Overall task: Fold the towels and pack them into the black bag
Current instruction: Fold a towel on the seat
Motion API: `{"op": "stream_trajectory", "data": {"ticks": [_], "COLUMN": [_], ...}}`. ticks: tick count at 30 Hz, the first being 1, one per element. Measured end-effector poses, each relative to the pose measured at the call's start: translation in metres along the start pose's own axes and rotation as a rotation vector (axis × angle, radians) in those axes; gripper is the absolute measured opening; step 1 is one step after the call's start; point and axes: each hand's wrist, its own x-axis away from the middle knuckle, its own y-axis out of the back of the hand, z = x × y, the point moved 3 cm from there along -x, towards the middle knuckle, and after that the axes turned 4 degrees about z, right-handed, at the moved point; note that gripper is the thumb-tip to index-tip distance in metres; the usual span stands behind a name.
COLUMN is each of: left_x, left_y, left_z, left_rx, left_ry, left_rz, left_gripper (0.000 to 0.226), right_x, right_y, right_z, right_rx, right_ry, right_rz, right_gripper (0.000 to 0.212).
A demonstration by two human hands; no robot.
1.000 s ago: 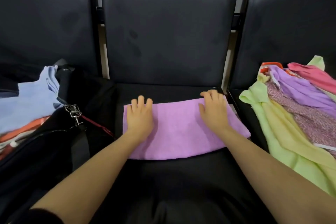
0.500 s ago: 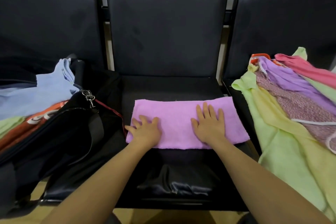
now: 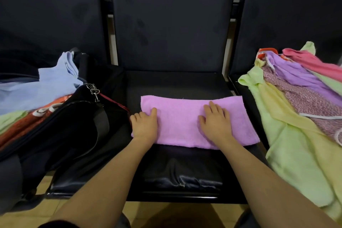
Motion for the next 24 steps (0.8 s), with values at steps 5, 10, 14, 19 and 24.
{"op": "stream_trajectory", "data": {"ticks": [5,10,14,19,24], "left_x": [-0.005,-0.001,0.004,0.014,0.013], "left_y": [0.015,0.044,0.06,0.065,0.062], "left_z": [-0.001,0.011,0.029,0.034,0.024], "left_rx": [0.131,0.148,0.148,0.233,0.694], "left_ry": [-0.098,-0.065,-0.095,-0.136,-0.288], "left_rz": [-0.046,-0.127,-0.22,-0.251,-0.079], "left_gripper": [0.052,0.064,0.071,0.071,0.064], "right_x": [0.002,-0.006,-0.009,-0.013,-0.012], "right_y": [-0.008,-0.03,-0.038,-0.043,-0.012], "right_z": [0.006,0.028,0.059,0.089,0.083], "right_rx": [-0.072,0.029,-0.034,-0.256,-0.984], "right_ry": [0.197,0.174,0.183,0.23,0.164], "right_rz": [0.099,0.289,0.365,0.401,0.077], "right_gripper": [0.053,0.061,0.062,0.059,0.026]}}
